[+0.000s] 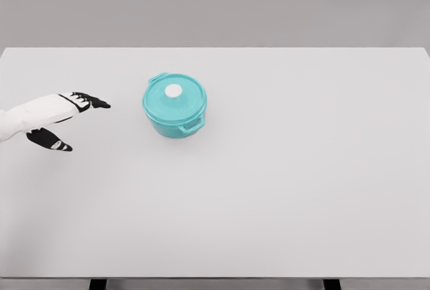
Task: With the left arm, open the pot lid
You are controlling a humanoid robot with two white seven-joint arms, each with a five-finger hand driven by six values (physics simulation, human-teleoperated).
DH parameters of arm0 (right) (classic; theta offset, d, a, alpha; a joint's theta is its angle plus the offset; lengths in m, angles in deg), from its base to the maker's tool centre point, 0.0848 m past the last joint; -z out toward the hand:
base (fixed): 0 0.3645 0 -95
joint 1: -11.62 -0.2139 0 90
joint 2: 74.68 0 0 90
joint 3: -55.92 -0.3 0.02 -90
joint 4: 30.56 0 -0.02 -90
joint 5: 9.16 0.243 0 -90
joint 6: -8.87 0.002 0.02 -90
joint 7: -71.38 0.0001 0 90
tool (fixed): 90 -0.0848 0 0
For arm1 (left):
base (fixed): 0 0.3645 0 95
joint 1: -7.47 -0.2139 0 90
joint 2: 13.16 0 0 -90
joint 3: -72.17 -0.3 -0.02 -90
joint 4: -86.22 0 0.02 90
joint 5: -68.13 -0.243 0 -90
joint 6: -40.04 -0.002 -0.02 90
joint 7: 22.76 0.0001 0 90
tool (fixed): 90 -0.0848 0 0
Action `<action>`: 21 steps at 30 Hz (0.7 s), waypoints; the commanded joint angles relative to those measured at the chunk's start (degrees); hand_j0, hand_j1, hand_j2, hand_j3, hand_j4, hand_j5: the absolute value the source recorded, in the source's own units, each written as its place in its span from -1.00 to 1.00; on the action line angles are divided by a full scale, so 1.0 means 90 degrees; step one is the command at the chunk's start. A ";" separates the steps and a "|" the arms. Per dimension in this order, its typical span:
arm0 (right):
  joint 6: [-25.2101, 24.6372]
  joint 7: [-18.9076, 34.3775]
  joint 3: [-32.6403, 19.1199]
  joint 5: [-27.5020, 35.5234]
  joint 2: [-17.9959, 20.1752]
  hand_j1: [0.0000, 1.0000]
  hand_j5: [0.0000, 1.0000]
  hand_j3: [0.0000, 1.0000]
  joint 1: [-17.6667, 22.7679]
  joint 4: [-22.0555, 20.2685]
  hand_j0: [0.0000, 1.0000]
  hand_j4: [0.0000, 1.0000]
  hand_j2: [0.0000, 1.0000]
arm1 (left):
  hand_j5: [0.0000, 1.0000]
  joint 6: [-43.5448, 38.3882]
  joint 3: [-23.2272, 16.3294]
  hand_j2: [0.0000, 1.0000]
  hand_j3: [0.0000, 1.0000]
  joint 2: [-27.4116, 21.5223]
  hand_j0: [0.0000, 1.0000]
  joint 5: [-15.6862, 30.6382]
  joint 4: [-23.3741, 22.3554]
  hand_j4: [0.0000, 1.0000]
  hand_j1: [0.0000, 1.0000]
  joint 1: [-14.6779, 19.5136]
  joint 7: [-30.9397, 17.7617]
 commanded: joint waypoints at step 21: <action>0.0001 -0.0005 0.0000 -0.0001 0.0001 1.00 1.00 1.00 0.0000 0.0051 1.00 1.00 1.00 | 1.00 -0.0012 -0.5242 1.00 1.00 0.0081 1.00 0.0115 -0.0357 1.00 1.00 0.4989 -0.0031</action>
